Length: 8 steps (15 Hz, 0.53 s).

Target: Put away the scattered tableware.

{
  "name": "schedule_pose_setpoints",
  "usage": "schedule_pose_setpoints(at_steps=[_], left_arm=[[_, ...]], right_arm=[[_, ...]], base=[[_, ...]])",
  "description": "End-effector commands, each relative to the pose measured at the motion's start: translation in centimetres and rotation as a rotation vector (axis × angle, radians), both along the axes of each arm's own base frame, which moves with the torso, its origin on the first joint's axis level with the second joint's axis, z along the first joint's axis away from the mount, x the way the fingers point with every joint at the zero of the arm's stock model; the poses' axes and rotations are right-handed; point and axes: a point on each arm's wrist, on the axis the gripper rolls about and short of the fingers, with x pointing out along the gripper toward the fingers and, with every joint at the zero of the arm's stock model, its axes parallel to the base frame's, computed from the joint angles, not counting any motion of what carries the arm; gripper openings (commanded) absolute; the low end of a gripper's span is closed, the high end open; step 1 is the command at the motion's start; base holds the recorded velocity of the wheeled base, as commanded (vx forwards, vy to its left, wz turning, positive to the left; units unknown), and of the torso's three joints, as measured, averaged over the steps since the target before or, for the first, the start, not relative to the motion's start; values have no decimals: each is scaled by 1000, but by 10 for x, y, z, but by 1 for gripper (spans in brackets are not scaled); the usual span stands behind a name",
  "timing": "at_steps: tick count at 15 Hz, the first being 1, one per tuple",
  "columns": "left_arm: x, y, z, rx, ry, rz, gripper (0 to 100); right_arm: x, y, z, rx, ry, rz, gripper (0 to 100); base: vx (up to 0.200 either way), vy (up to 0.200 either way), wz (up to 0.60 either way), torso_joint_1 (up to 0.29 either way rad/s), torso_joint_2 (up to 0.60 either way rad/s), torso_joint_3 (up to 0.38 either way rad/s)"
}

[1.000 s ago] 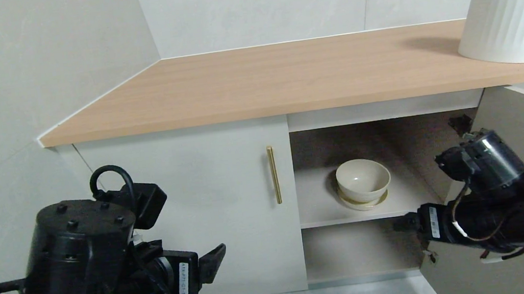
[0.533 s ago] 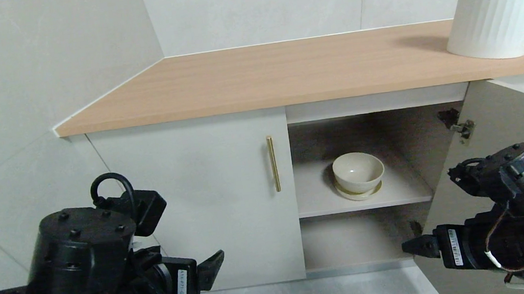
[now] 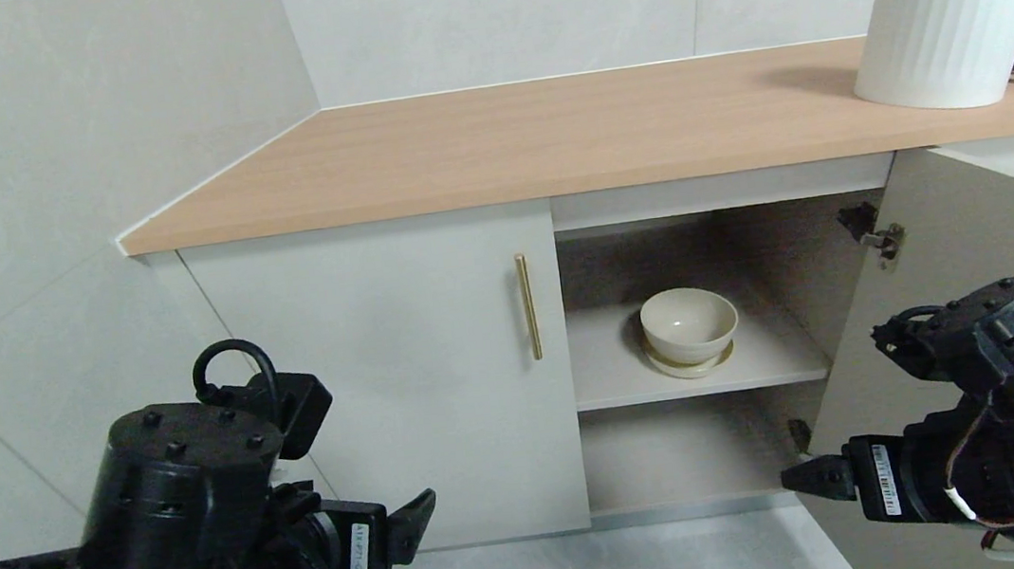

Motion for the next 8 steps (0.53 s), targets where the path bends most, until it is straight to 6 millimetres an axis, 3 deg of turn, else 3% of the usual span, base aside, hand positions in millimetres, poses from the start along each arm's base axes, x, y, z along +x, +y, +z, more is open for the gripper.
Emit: schedule_pose_setpoints(at_steps=[1,8], left_arm=[[0,0,-1,3,3,0,100],[0,0,0,3,0,-1,100]], right_arm=[[0,1,0,-1,2,4,100],[0,1,-1,-3,5,4,100]], base=[[0,0,0,0,0,0],[0,0,0,0,0,0]])
